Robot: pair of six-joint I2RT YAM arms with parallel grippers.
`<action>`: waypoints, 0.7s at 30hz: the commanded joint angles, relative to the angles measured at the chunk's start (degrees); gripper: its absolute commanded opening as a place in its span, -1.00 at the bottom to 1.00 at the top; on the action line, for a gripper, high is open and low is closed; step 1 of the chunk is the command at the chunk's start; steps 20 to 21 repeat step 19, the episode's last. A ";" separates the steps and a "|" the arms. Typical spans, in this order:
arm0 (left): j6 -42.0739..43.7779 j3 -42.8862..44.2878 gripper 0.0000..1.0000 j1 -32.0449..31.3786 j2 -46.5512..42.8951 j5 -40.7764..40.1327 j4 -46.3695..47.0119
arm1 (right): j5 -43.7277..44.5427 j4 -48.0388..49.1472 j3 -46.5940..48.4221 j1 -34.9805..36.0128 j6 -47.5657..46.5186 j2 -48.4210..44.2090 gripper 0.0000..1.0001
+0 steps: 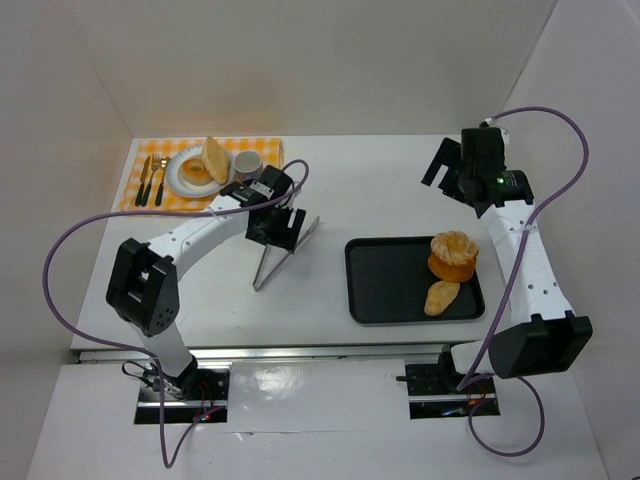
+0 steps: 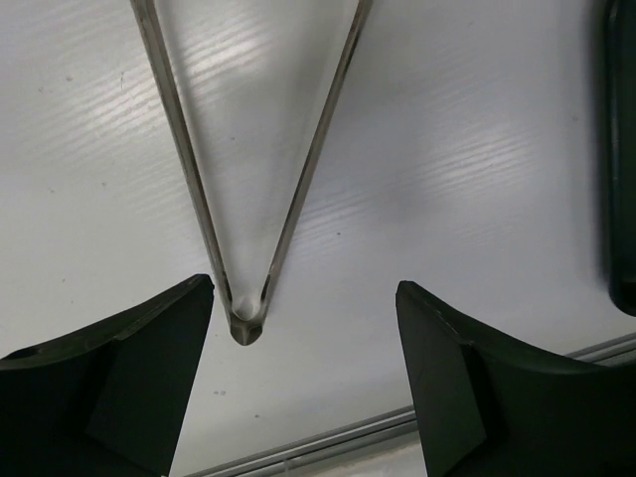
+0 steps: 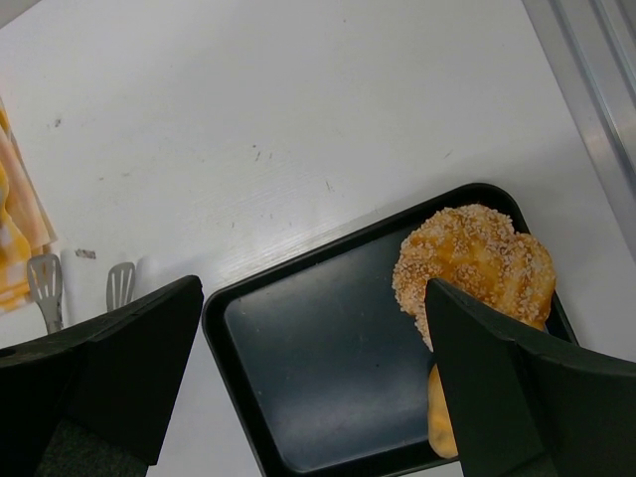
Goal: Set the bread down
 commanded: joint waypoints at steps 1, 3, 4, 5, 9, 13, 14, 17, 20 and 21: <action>1.41 5.12 0.74 -0.79 0.11 1.06 -2.80 | 0.65 2.30 0.11 -0.14 -1.19 -1.76 1.00; 0.79 8.80 0.74 -0.79 -0.41 1.58 -4.12 | 0.65 2.83 0.11 -0.14 -1.19 -1.14 1.00; 0.79 10.30 0.74 -0.79 -1.02 1.58 -5.26 | 1.43 2.31 0.11 -0.14 -1.19 -1.14 1.00; 0.79 11.80 0.77 -0.79 -1.03 2.19 -5.27 | 1.44 2.30 0.11 -0.14 -1.19 -0.62 1.00; -0.25 19.87 0.77 0.35 -3.75 3.42 -6.49 | 1.44 2.30 -0.50 -0.14 -1.19 -0.62 1.00; -0.96 24.02 0.77 2.90 -5.68 5.62 -7.03 | 1.44 3.53 -1.64 -0.14 -1.19 -1.14 1.00; -1.75 24.73 0.77 3.60 -6.91 6.50 -7.03 | 1.44 3.53 -1.65 -0.14 -1.19 -1.14 1.00; -3.07 24.21 0.77 6.06 -9.89 8.61 -3.79 | 2.05 3.53 -1.65 -0.14 -1.19 -1.14 1.00; -3.78 21.32 0.77 7.91 -13.23 10.89 0.41 | 2.58 2.22 -1.13 -0.14 -1.19 0.17 1.00; -3.78 21.32 0.77 7.91 -13.23 10.89 0.41 | 2.58 2.22 -1.13 -0.14 -1.19 0.17 1.00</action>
